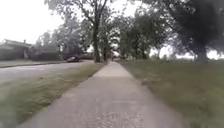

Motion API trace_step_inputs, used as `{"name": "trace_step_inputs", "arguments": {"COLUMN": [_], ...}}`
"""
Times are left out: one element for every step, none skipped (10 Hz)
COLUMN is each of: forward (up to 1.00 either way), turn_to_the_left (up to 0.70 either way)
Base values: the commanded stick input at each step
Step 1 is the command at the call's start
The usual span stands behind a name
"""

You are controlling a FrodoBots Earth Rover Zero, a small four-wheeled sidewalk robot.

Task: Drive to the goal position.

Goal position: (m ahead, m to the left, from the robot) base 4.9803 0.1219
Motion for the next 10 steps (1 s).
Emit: {"name": "trace_step_inputs", "arguments": {"forward": [1.0,1.0,1.0,1.0,1.0,1.0,1.0,1.0,1.0,1.0], "turn_to_the_left": [0.0,0.0,0.0,0.0,0.0,0.0,0.0,0.0,-0.14,-0.39]}}
